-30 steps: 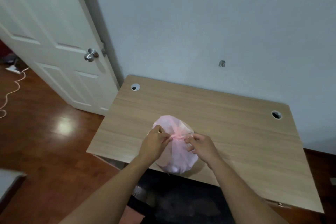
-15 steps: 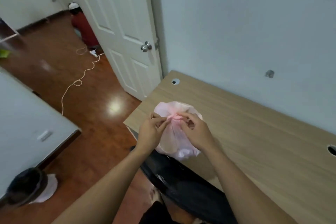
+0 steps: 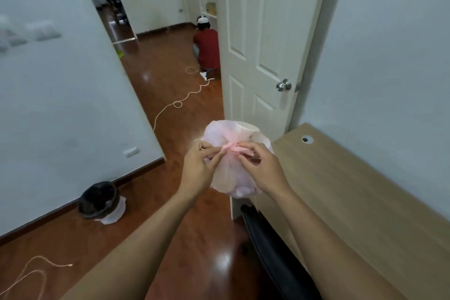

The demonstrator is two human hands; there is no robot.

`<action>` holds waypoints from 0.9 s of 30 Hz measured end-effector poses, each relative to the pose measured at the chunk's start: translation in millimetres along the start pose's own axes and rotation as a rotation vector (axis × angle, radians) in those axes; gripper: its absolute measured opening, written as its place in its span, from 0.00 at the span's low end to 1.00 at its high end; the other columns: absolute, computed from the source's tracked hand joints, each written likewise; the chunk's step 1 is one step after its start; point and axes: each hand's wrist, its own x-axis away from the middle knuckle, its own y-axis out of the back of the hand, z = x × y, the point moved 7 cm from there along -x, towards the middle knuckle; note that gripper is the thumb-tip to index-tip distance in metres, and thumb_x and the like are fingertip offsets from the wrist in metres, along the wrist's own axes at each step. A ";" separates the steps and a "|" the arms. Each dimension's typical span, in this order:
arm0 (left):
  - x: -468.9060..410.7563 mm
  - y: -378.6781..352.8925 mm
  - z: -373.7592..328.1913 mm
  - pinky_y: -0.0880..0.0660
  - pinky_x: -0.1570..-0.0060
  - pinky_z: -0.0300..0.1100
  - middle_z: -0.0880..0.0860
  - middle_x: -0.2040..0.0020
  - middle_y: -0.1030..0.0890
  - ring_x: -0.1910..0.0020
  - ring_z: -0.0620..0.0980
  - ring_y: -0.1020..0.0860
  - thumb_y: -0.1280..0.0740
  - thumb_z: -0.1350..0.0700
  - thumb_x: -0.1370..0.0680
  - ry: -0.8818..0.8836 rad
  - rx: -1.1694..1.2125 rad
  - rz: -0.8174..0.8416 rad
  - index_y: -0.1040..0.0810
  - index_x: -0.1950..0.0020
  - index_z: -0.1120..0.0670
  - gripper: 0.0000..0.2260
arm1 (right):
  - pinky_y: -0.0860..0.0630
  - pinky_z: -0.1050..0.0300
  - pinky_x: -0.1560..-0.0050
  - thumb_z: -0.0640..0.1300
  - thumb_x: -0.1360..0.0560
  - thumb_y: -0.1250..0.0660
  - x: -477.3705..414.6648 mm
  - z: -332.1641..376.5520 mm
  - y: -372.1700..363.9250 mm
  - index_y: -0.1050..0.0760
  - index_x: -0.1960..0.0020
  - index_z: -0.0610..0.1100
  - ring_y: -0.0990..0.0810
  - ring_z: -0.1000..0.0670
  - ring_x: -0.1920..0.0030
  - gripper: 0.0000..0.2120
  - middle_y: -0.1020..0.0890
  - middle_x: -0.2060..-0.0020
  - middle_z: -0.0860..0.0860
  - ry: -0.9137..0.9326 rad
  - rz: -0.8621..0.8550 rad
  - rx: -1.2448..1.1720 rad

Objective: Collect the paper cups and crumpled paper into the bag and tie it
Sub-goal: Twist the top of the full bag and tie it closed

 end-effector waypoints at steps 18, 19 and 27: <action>-24.9 251.0 243.2 0.26 0.52 0.36 0.47 0.55 0.19 0.53 0.43 0.21 0.25 0.50 0.19 0.221 -0.071 -0.109 0.09 0.43 0.46 0.07 | 0.16 0.56 0.44 0.50 0.19 0.24 -98.5 61.3 -355.4 0.15 0.43 0.55 0.15 0.60 0.46 0.06 0.13 0.48 0.63 0.039 0.301 0.056; -23.3 264.9 257.2 0.26 0.52 0.36 0.48 0.55 0.18 0.54 0.44 0.21 0.25 0.50 0.19 0.232 -0.081 -0.124 0.09 0.42 0.47 0.07 | 0.16 0.56 0.45 0.50 0.19 0.24 -100.0 62.7 -377.6 0.15 0.44 0.55 0.15 0.60 0.47 0.05 0.13 0.48 0.62 0.030 0.326 0.052; -8.1 333.5 363.2 0.30 0.54 0.27 0.48 0.56 0.19 0.54 0.42 0.21 0.24 0.52 0.19 0.381 -0.104 -0.203 0.09 0.44 0.49 0.06 | 0.23 0.64 0.56 0.48 0.19 0.26 -112.2 60.6 -513.6 0.17 0.50 0.53 0.15 0.57 0.53 0.01 0.13 0.53 0.58 -0.037 0.479 0.057</action>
